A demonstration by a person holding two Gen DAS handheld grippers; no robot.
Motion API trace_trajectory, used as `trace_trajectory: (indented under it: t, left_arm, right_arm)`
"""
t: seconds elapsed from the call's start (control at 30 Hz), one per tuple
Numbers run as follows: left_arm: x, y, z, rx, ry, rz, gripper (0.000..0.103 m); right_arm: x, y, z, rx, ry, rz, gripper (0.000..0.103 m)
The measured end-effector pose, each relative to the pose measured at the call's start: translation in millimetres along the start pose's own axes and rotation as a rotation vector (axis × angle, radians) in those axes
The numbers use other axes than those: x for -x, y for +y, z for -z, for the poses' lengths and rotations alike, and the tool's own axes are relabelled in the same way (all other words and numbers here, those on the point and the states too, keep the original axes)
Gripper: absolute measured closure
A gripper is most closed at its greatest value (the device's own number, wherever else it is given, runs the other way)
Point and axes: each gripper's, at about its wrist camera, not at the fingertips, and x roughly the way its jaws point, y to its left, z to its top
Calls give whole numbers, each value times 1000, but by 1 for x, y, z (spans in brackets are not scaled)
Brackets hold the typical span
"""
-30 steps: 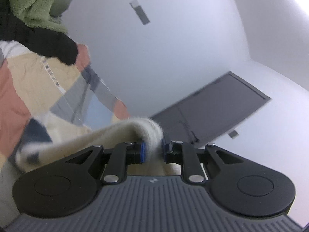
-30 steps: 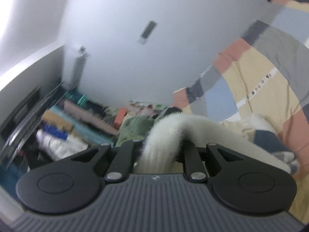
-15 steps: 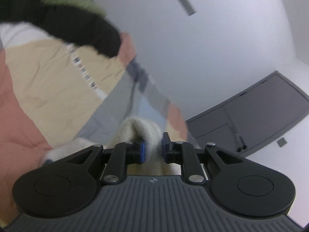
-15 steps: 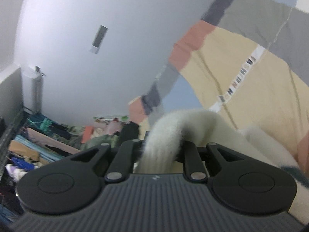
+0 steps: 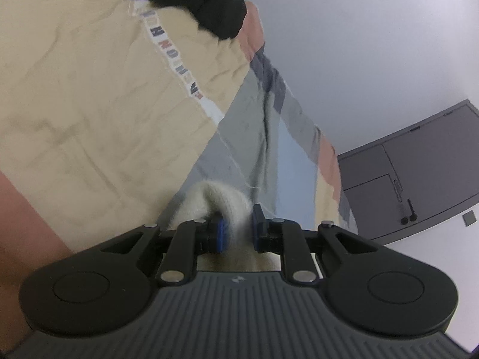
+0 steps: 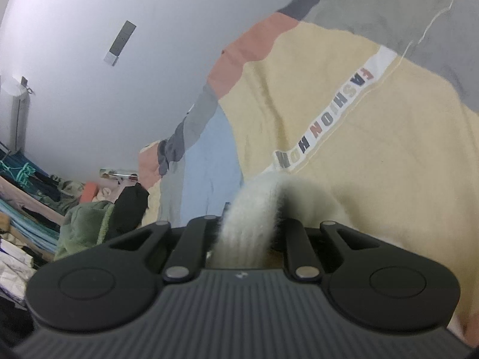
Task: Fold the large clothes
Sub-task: 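Lower the hem onto the sweater and open both grippers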
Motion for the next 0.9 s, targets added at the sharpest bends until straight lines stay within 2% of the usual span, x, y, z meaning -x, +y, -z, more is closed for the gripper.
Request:
trace_trajectory:
  t: [0.27, 0.33, 0.37, 0.4, 0.47, 0.5, 0.53, 0.7, 0.8, 0.9]
  left_arm:
    - [11, -10, 8, -45, -34, 22, 78]
    - [15, -16, 10, -68, -13, 36, 57]
    - [17, -19, 11, -82, -2, 51, 42]
    - [21, -24, 13, -99, -12, 60, 38]
    - [33, -38, 20, -170, -44, 38, 34]
    - [39, -45, 23, -207, -52, 29, 33]
    - [45, -52, 27, -250, -65, 15, 33]
    - [77, -91, 61, -496, -76, 17, 31]
    - [88, -105, 89, -564, -23, 35, 30]
    - [86, -111, 109, -623, 27, -6, 30]
  right_arm:
    - [7, 1, 1, 36, -1, -28, 85]
    - [12, 10, 5, 84, 3, -20, 82]
    - [13, 15, 6, 111, 9, -10, 81]
    - [16, 21, 9, 143, 12, -3, 78]
    - [23, 31, 14, 195, 9, -4, 61]
    - [27, 36, 17, 216, 4, -10, 42]
    - [33, 42, 21, 243, -9, -16, 34]
    - [58, 71, 43, 388, -21, -17, 34]
    - [71, 80, 57, 414, -9, -9, 35]
    - [72, 89, 67, 483, 16, 39, 35]
